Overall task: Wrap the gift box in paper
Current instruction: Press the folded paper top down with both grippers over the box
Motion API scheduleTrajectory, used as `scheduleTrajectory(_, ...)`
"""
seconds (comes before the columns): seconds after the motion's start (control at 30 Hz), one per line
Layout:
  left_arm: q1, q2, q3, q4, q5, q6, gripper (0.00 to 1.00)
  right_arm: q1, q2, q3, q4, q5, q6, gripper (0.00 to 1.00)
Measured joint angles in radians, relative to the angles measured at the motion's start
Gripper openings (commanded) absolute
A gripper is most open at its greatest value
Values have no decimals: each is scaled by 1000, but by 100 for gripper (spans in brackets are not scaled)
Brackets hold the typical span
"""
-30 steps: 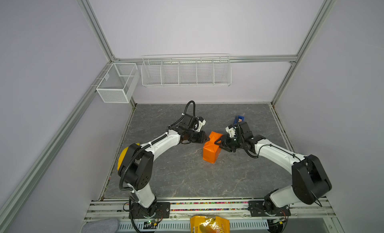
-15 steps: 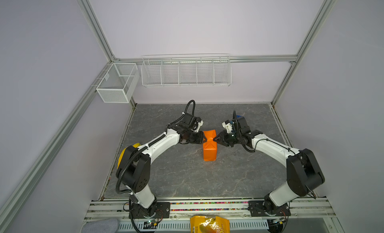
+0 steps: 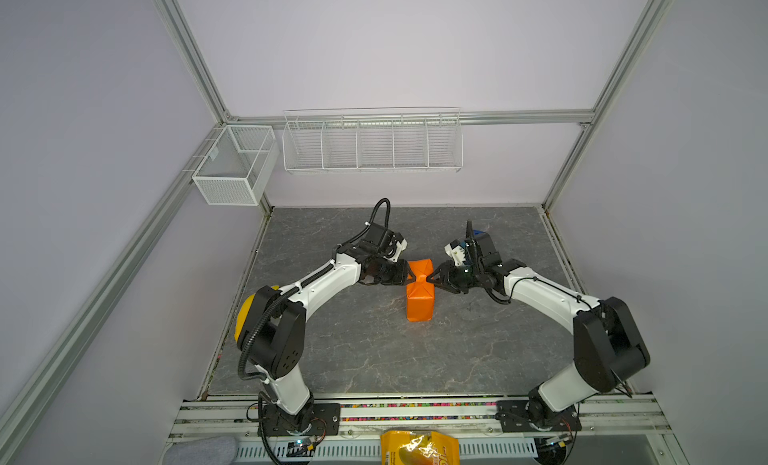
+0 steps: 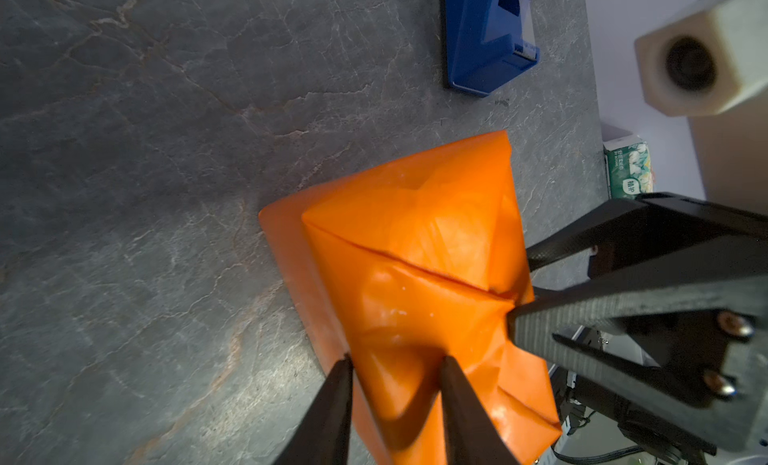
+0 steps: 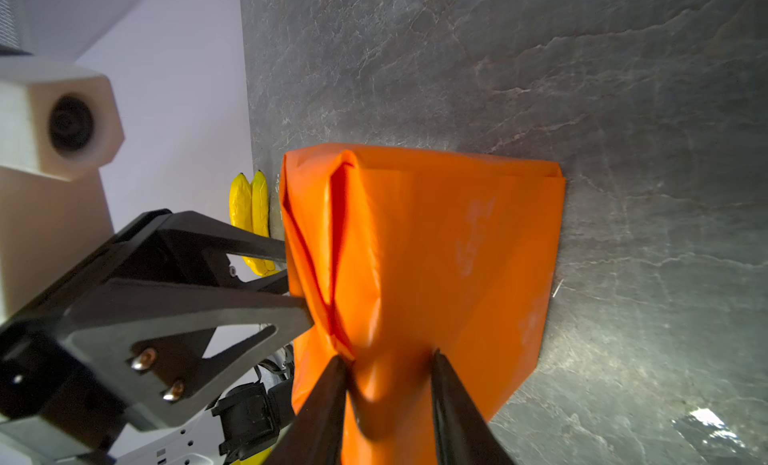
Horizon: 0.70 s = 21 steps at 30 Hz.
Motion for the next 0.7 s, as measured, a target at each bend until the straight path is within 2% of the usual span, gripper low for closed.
scheduleTrajectory(0.2,1,0,-2,3,3,0,34,0,-2,5,-7,-11,18,63)
scheduleTrajectory(0.37,2,1,-2,3,7,0,33,0,0,22,2,-19,29,67)
scheduleTrajectory(0.53,4,2,-2,4,14,0,32,0,39,55,9,-21,33,60)
scheduleTrajectory(0.7,5,0,-2,3,16,0,32,0,69,56,3,-13,25,45)
